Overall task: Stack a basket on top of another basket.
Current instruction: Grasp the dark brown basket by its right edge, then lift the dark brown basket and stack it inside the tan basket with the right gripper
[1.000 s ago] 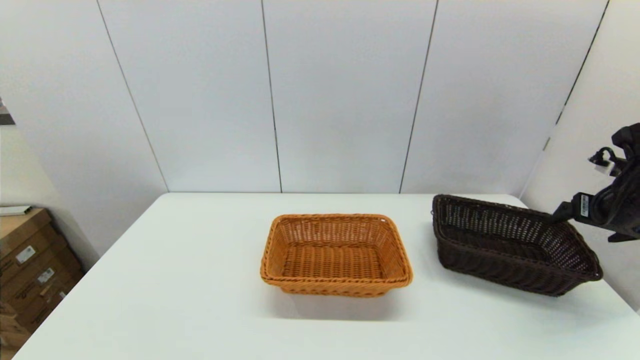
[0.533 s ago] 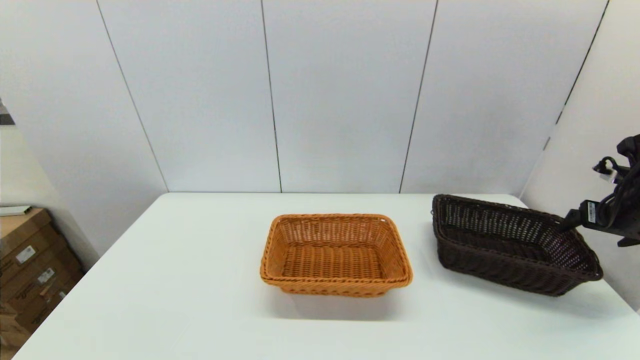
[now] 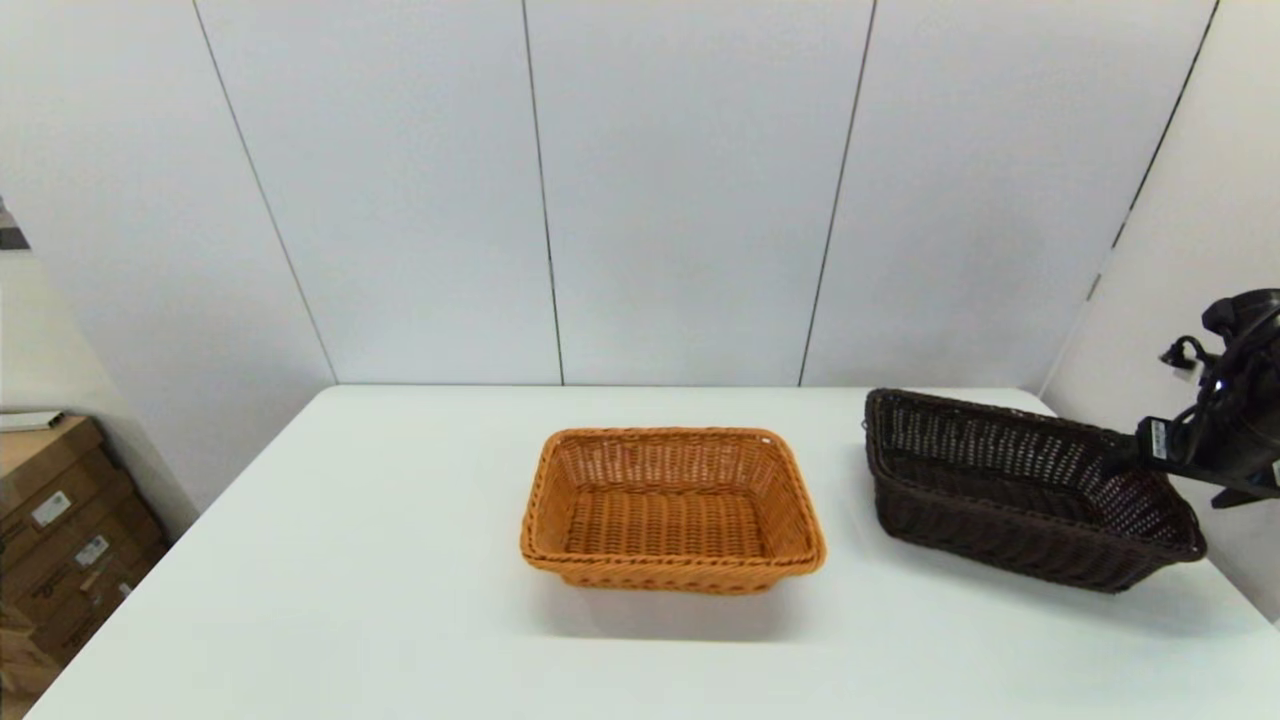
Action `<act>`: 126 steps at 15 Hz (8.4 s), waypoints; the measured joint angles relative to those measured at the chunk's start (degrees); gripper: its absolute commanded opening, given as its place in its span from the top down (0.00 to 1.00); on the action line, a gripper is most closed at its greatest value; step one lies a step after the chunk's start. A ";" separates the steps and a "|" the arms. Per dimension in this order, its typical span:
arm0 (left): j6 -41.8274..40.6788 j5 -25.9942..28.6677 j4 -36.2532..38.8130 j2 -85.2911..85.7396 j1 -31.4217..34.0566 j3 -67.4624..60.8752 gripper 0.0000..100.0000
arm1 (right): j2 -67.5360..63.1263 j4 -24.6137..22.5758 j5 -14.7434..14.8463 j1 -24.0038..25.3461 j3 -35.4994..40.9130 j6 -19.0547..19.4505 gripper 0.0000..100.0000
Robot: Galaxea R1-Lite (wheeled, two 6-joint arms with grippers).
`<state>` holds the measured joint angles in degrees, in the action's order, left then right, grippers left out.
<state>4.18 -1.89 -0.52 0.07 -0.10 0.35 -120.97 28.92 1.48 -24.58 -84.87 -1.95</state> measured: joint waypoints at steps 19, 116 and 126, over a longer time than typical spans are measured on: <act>0.00 -0.01 0.00 0.00 0.00 0.00 0.00 | -7.28 -0.17 -0.35 -0.09 -2.45 1.18 1.00; 0.00 0.00 0.00 0.00 0.00 0.00 0.00 | -2.35 3.99 -18.59 42.83 -13.06 -30.14 1.00; 0.02 -0.01 0.00 0.00 0.00 0.00 0.00 | -4.22 1.21 -16.14 43.92 -11.24 -30.05 1.00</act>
<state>4.21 -1.90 -0.52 0.07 -0.10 0.35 -125.19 30.12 -14.67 19.35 -96.11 -32.00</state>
